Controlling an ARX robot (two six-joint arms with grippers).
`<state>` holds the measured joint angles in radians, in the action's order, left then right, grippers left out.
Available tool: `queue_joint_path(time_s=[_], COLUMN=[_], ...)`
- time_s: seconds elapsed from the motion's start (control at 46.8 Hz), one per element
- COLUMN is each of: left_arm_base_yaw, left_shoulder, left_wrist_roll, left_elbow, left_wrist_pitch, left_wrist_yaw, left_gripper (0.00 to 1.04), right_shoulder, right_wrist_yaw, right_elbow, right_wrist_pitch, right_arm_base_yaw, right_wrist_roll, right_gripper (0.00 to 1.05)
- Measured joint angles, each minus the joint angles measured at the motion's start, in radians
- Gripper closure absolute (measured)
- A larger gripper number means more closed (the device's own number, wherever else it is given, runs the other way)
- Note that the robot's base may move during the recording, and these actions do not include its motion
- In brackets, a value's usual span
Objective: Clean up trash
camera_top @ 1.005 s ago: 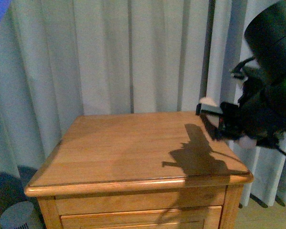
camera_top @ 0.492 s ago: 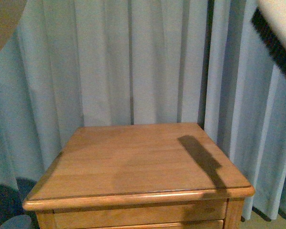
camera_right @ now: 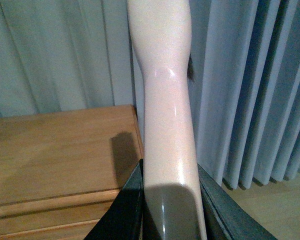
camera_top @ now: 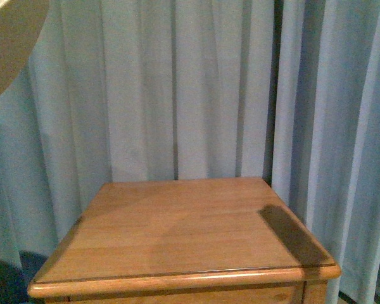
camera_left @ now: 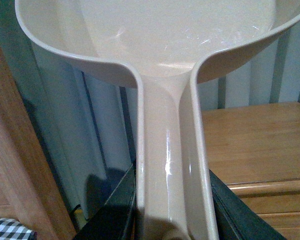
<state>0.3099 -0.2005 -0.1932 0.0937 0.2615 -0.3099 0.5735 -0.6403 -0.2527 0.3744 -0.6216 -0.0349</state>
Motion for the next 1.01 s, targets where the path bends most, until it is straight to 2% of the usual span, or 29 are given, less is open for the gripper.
queue_joint_path(time_s=[1.005], left_arm_base_yaw=[-0.002], left_shoulder=[0.004], left_wrist_roll=[0.004], left_elbow=[-0.005], left_wrist_pitch=[-0.001], left_wrist_yaw=[0.000], left_gripper=[0.78], right_shoulder=[0.001], right_wrist_yaw=[-0.005], right_elbow=[0.000], right_wrist_pitch=[-0.004], right_arm_base_yaw=[0.001], right_wrist_roll=[-0.006], right_gripper=[0.84])
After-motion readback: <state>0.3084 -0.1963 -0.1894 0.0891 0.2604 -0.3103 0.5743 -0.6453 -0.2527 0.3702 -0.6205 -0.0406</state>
